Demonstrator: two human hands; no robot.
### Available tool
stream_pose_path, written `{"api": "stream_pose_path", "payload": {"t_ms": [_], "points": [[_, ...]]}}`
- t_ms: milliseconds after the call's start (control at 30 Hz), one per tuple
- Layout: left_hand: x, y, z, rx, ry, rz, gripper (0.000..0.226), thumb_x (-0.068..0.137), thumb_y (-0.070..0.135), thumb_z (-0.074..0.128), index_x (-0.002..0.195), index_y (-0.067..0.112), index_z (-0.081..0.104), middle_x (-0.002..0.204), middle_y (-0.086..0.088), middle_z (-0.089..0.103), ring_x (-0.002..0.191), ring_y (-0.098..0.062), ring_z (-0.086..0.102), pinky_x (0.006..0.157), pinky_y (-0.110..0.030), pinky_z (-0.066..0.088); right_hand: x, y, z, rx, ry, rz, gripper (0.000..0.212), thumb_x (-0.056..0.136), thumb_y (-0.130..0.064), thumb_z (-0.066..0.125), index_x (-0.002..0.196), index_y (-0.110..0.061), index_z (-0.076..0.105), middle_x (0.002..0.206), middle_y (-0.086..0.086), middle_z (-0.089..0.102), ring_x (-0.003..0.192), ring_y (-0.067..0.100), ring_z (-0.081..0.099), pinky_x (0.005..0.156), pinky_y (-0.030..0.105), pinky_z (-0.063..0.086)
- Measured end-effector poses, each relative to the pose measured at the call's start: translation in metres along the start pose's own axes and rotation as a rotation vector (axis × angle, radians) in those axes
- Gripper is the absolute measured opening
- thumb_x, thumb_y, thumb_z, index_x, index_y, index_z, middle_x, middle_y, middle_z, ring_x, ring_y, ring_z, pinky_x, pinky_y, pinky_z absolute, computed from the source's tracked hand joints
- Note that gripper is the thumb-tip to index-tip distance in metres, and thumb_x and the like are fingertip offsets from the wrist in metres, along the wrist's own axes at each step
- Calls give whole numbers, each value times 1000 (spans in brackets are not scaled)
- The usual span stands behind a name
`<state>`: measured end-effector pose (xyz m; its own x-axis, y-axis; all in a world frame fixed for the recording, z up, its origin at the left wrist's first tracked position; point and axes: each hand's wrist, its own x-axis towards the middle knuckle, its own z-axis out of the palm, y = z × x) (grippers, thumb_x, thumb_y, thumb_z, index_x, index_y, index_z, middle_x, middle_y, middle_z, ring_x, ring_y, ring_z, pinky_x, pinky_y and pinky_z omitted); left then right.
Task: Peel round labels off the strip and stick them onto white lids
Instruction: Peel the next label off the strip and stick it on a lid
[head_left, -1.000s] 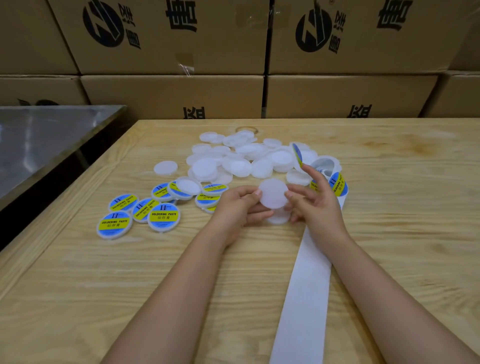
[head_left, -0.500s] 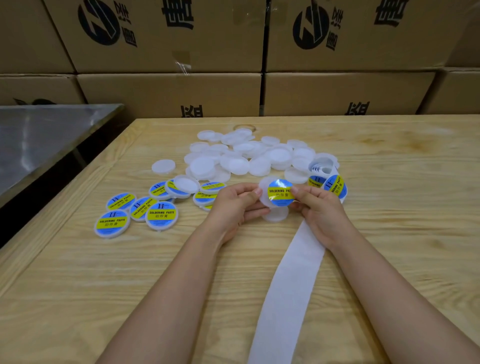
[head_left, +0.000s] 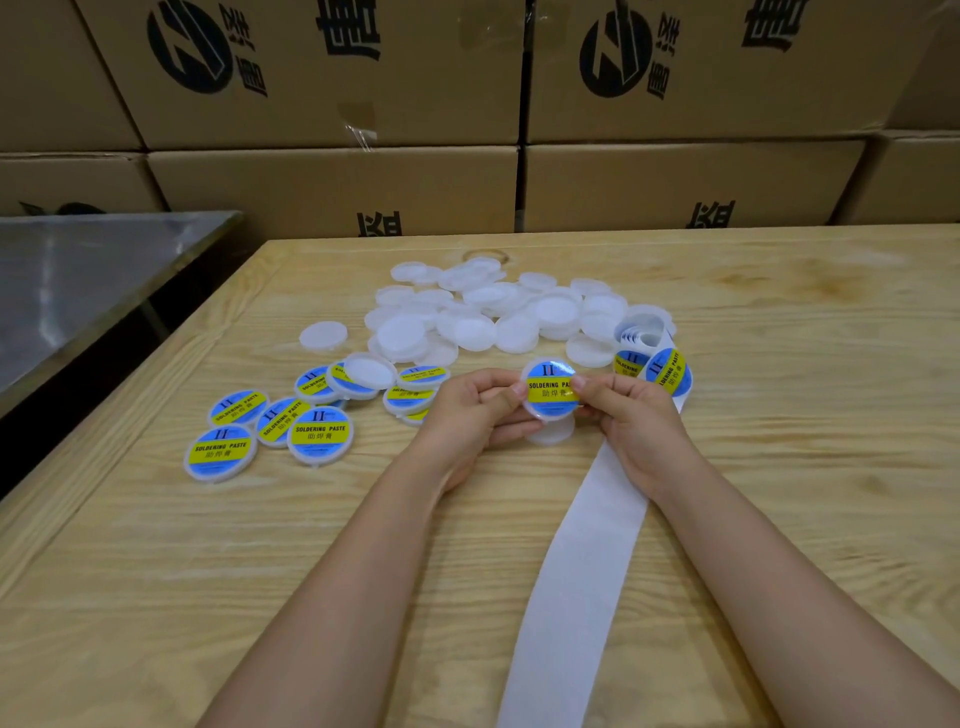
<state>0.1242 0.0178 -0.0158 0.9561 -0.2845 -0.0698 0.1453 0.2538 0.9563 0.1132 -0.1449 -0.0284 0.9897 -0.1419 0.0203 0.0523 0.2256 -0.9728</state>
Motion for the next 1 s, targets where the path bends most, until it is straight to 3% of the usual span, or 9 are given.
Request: {"api": "stream_pose_path", "payload": {"t_ms": [267, 367, 533, 700, 767, 867, 933, 1000], "points": [[-1, 0, 1, 34, 14, -13, 12, 93, 5, 52, 101, -2, 59, 91, -17, 68, 73, -16, 69, 73, -27, 58, 1, 2, 1, -72, 38, -5, 14, 80, -9, 69, 66, -10, 69, 87, 19, 69, 87, 30, 61, 89, 47, 46], [0, -1, 2, 48, 41, -20, 8, 92, 5, 54, 95, 0, 60, 87, -15, 69, 71, -15, 69, 72, -27, 59, 0, 4, 3, -144, 72, -36, 11, 79, -10, 71, 69, -8, 67, 88, 19, 69, 85, 29, 62, 89, 48, 48], [0, -1, 2, 21, 61, -33, 5, 91, 4, 57, 88, 1, 60, 75, -10, 71, 67, -16, 70, 68, -26, 59, -4, 6, 7, -391, 141, -156, 12, 78, -15, 74, 72, -14, 64, 77, 6, 68, 75, 20, 64, 79, 43, 53], [0, 0, 1, -22, 42, -33, 7, 91, 1, 55, 86, 1, 60, 73, -8, 72, 68, -17, 71, 68, -27, 59, -8, 6, 13, -473, 185, -266, 11, 80, -15, 73, 77, -19, 62, 81, 3, 69, 81, 21, 67, 80, 42, 54], [0, 1, 1, -36, 35, -28, 7, 91, 1, 54, 87, 0, 59, 72, -8, 72, 67, -17, 71, 66, -26, 59, -9, 6, 13, -462, 180, -276, 16, 80, -15, 72, 90, -22, 61, 82, 2, 69, 81, 20, 68, 79, 43, 55], [0, 0, 0, -30, 24, -26, 7, 91, 0, 53, 88, -1, 59, 73, -8, 72, 67, -17, 71, 67, -27, 59, -10, 6, 12, -394, 174, -229, 43, 80, -16, 72, 115, -31, 53, 83, 1, 71, 81, 17, 69, 78, 38, 56], [1, 0, 0, -29, 20, -26, 7, 92, 1, 53, 89, -1, 59, 74, -10, 72, 68, -18, 71, 68, -28, 59, -10, 6, 12, -427, 172, -253, 25, 82, -15, 69, 104, -24, 64, 87, 0, 72, 83, 16, 69, 81, 41, 55], [0, 0, 0, -20, 6, -21, 7, 92, 1, 52, 89, 0, 59, 75, -11, 72, 69, -18, 71, 68, -29, 59, -10, 6, 13, -448, 196, -291, 7, 84, -15, 68, 87, -21, 68, 83, -5, 72, 81, 12, 68, 79, 35, 56]]}}
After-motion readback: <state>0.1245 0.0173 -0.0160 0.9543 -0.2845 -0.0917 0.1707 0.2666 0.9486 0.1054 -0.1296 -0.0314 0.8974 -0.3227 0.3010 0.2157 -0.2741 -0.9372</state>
